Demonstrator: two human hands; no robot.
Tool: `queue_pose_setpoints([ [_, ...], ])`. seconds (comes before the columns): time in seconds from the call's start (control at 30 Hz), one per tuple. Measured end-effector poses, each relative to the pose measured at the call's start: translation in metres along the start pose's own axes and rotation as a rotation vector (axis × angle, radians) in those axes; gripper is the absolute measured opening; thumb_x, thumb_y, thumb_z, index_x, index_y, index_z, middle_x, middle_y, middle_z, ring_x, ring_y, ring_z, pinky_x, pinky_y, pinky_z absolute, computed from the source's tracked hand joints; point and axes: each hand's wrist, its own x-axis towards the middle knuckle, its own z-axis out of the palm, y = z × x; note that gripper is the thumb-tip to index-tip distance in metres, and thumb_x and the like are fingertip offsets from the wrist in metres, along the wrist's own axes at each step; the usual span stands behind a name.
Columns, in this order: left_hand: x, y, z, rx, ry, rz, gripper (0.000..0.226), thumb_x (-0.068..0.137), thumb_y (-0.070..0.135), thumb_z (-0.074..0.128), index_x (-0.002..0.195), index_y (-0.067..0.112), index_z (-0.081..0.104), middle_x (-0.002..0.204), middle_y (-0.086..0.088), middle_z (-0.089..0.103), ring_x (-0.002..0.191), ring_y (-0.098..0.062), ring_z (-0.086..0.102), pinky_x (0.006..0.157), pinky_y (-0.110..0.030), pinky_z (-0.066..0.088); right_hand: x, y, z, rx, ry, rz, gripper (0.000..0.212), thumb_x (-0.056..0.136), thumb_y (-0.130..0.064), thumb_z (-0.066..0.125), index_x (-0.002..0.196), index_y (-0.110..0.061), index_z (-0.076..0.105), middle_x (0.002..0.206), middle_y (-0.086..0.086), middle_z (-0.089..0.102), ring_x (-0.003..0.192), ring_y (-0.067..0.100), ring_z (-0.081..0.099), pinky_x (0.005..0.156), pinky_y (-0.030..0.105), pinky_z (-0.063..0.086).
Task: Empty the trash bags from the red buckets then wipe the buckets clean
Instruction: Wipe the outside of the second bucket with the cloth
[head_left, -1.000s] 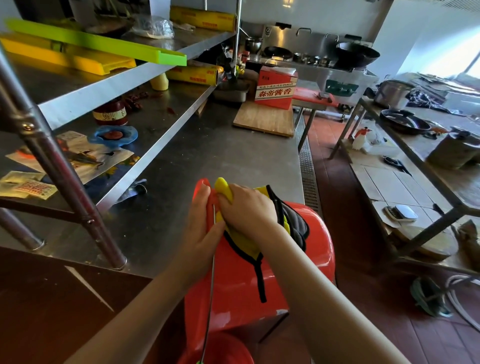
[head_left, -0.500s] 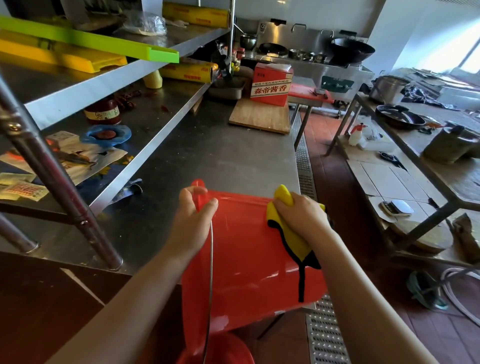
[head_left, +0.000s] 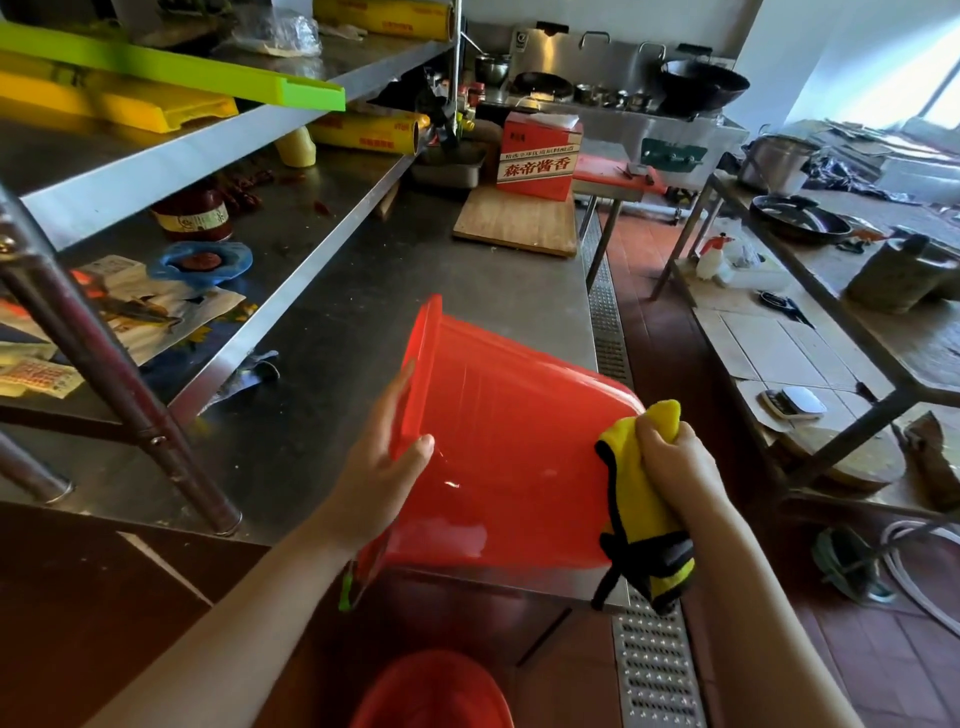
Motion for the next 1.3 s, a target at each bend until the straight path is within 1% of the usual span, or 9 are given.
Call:
queue_pose_setpoints([
  [0.07,0.006,0.000,-0.002,-0.046,0.013,-0.043,0.065,0.085,0.026,0.051,0.148,0.027,0.033,0.137,0.001,0.054,0.123,-0.015,0.056,0.103,-0.044,0.048,-0.006,0.002,0.008,-0.019,0.055,-0.012,0.051,0.095,-0.057,0.038,0.118,-0.014,0.050,0.113,0.018,0.061,0.105,0.039,0.057,0.089,0.044,0.044],
  [0.17,0.012,0.003,0.005,-0.072,0.085,-0.087,0.038,0.092,0.030,0.046,0.130,0.031,0.038,0.115,-0.017,0.060,0.101,-0.029,0.062,0.089,-0.053,0.052,-0.015,-0.009,0.018,-0.090,0.143,-0.122,0.052,0.097,-0.052,0.036,0.132,-0.014,0.046,0.126,0.017,0.057,0.115,0.040,0.053,0.094,0.045,0.041],
  [0.33,0.010,-0.003,0.013,-0.144,0.124,-0.081,0.027,0.098,0.040,0.039,0.125,0.038,0.038,0.128,-0.002,0.058,0.116,-0.020,0.061,0.099,-0.046,0.051,-0.027,-0.033,0.048,-0.236,0.264,-0.395,0.061,0.097,-0.050,0.034,0.145,-0.013,0.042,0.148,0.012,0.045,0.136,0.033,0.040,0.112,0.045,0.030],
  [0.47,0.009,-0.008,0.014,-0.211,0.113,-0.109,0.022,0.102,0.043,0.040,0.125,0.044,0.037,0.132,0.004,0.055,0.118,-0.014,0.060,0.097,-0.041,0.052,-0.056,-0.065,0.067,-0.277,0.229,-0.482,0.070,0.091,-0.054,0.026,0.149,-0.017,0.037,0.155,0.009,0.037,0.143,0.031,0.030,0.116,0.047,0.026],
  [0.63,0.007,-0.013,0.016,-0.239,0.157,-0.114,0.024,0.104,0.024,0.039,0.123,0.038,0.040,0.126,0.015,0.056,0.113,-0.001,0.060,0.088,-0.021,0.051,-0.089,-0.103,0.090,-0.304,0.184,-0.634,0.068,0.093,-0.056,0.028,0.150,-0.020,0.036,0.156,0.010,0.035,0.144,0.033,0.029,0.116,0.048,0.024],
  [0.8,0.005,-0.010,0.010,-0.309,0.148,-0.105,0.028,0.103,0.011,0.039,0.127,0.025,0.040,0.128,0.006,0.056,0.109,0.001,0.063,0.084,-0.016,0.052,-0.111,-0.130,0.106,-0.297,0.143,-0.787,0.070,0.087,-0.055,0.022,0.147,-0.024,0.041,0.154,0.008,0.038,0.141,0.035,0.034,0.114,0.050,0.027],
  [1.0,0.002,-0.006,0.008,-0.261,0.146,-0.114,0.029,0.103,0.012,0.042,0.127,0.026,0.039,0.120,0.017,0.058,0.104,0.007,0.063,0.080,-0.013,0.051,-0.090,-0.116,0.099,-0.263,0.116,-0.826,0.061,0.092,-0.058,0.031,0.144,-0.029,0.044,0.153,0.000,0.042,0.140,0.028,0.036,0.114,0.046,0.029],
  [1.13,-0.003,-0.008,0.009,-0.249,0.160,-0.151,0.031,0.102,0.016,0.044,0.131,0.026,0.039,0.117,0.017,0.062,0.097,0.005,0.066,0.074,-0.015,0.053,-0.068,-0.103,0.084,-0.258,0.108,-0.757,0.062,0.092,-0.061,0.030,0.144,-0.029,0.045,0.151,-0.002,0.044,0.139,0.026,0.037,0.115,0.045,0.028],
  [1.3,-0.011,-0.007,0.007,-0.226,0.119,-0.186,0.036,0.102,0.018,0.045,0.135,0.027,0.036,0.126,0.013,0.061,0.110,0.001,0.062,0.081,-0.016,0.053,-0.036,-0.077,0.063,-0.244,0.136,-0.645,0.068,0.089,-0.067,0.019,0.132,-0.028,0.055,0.140,-0.004,0.055,0.130,0.025,0.047,0.106,0.045,0.038],
])
